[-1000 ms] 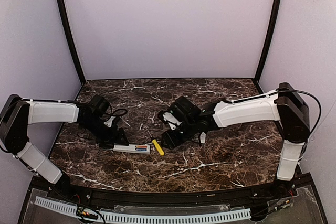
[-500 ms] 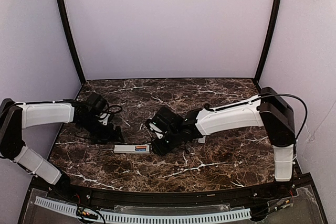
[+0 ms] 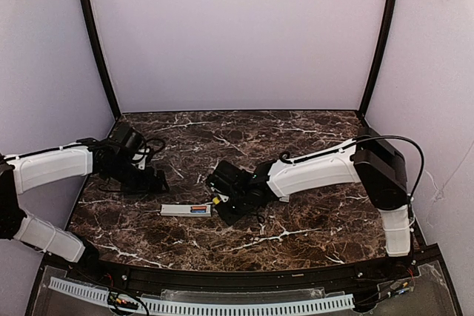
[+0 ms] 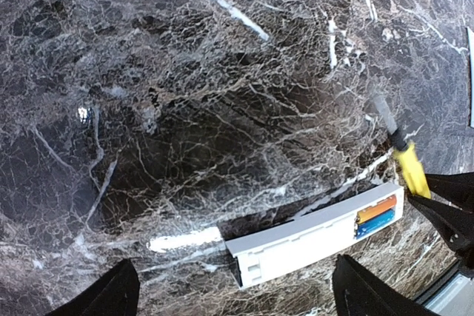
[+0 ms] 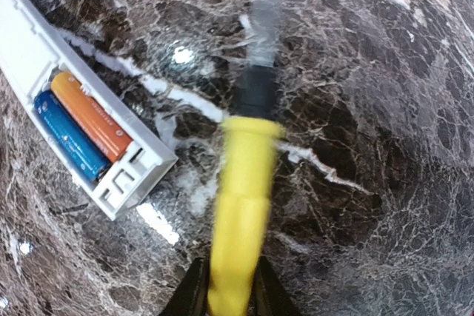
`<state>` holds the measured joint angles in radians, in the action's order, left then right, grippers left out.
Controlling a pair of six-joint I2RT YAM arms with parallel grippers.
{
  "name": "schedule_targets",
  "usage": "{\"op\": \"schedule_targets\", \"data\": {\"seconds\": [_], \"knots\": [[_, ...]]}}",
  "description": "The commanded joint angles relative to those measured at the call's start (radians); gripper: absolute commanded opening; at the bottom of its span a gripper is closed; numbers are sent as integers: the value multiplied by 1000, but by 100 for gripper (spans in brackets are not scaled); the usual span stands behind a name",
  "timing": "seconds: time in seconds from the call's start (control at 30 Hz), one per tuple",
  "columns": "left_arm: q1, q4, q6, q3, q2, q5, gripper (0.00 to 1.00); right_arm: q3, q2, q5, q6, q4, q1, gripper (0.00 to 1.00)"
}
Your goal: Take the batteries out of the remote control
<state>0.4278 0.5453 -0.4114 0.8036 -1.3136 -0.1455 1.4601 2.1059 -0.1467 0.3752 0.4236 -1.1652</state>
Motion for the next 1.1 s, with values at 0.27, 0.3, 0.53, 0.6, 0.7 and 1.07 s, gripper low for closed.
{"op": "schedule_targets", "data": {"seconds": [0.27, 0.3, 0.53, 0.6, 0.7, 1.07], "knots": [[-6, -84, 80, 12, 136, -56, 86, 66, -39, -19, -18, 56, 34, 0], [-6, -87, 97, 19, 145, -68, 86, 63, -65, -2, -27, 55, 47, 0], [-6, -78, 221, 147, 156, -193, 86, -11, -245, 245, -123, 6, 147, 0], [-6, -70, 249, 186, 146, -226, 85, -37, -293, 329, -143, -4, 173, 0], [-6, -63, 278, 249, 109, -308, 83, -88, -359, 479, -169, -44, 211, 0], [-3, -189, 236, 321, -28, -817, 70, -214, -523, 882, -265, -120, 281, 0]]}}
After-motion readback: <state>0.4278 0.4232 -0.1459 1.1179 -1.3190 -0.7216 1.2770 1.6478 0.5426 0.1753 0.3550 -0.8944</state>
